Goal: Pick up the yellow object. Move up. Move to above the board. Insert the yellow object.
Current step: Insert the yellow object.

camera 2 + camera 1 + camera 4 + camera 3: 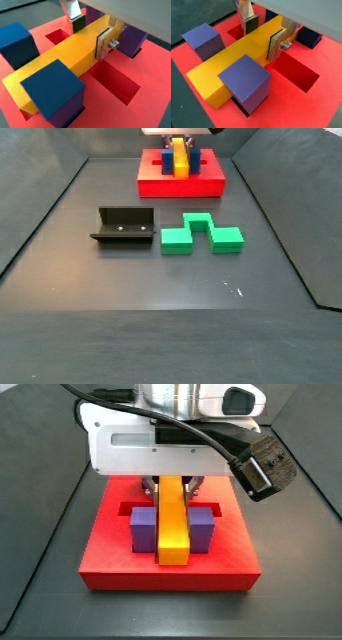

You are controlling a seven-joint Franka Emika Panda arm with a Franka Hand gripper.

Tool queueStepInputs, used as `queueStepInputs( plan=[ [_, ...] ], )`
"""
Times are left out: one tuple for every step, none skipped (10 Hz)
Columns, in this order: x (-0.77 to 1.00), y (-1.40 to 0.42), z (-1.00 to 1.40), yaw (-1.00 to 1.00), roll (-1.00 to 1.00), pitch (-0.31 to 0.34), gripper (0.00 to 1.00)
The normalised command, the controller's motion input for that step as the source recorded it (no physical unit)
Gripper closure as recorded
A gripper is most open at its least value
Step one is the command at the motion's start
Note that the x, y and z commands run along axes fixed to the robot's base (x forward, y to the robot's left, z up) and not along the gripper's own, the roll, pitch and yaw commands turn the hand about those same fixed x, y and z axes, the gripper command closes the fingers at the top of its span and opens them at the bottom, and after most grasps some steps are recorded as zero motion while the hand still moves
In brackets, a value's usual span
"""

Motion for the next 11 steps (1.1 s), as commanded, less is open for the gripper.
queueStepInputs(
  plan=[
    [0.05,0.13,-0.02,-0.04,0.07,0.081,1.00],
    [0.06,0.19,-0.06,-0.09,0.10,0.094,1.00],
    [0.10,0.17,-0.05,-0.14,0.12,0.123,1.00],
    [0.05,0.00,-0.05,-0.25,0.13,0.123,1.00],
    [0.09,0.00,0.00,-0.15,0.07,0.080,1.00],
    [0.00,0.00,0.00,-0.05,0.03,0.019,1.00],
    [0.00,-0.04,-0.07,0.00,0.04,0.000,1.00],
    [0.00,-0.05,-0.29,0.00,0.06,0.000,1.00],
    [0.09,-0.02,-0.61,0.00,0.16,0.000,1.00],
    [0.00,-0.06,-0.47,0.00,0.19,0.000,1.00],
    [-0.04,0.00,0.00,0.00,0.00,0.000,1.00]
  ],
)
